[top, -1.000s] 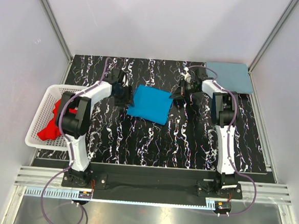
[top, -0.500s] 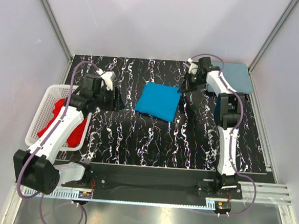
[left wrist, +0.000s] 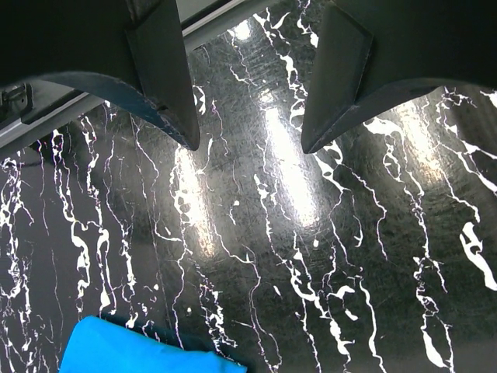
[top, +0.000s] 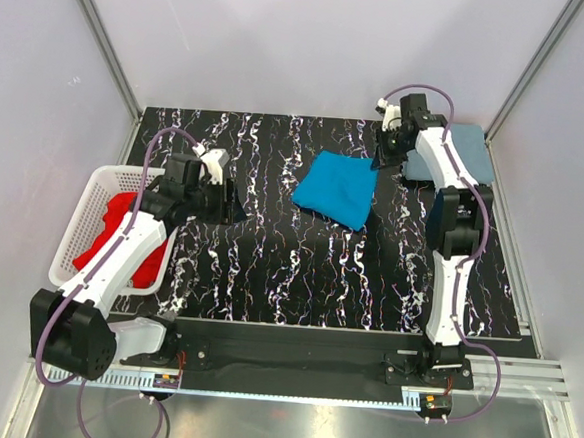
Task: Fold and stack the t-shirts
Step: Neatly place the folded tshirt to the corner
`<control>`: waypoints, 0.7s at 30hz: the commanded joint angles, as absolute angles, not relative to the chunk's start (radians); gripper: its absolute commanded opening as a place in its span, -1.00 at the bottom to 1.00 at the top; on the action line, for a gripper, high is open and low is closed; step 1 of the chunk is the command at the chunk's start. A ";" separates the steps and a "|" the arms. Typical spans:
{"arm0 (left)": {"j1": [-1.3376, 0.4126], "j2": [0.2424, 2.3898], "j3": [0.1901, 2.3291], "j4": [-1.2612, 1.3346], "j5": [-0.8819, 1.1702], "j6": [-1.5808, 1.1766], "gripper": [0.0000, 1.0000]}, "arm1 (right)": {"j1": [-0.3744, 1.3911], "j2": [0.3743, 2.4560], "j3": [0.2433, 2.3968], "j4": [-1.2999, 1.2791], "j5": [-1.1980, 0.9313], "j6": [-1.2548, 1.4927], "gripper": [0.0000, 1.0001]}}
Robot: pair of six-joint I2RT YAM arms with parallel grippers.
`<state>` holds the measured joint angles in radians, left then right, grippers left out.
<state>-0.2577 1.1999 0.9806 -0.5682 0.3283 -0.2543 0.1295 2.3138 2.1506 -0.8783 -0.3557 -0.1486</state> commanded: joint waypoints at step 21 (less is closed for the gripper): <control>-0.256 1.192 0.969 -0.520 0.356 -0.241 0.18 | 0.126 2.119 2.180 -0.829 0.121 -0.505 -1.00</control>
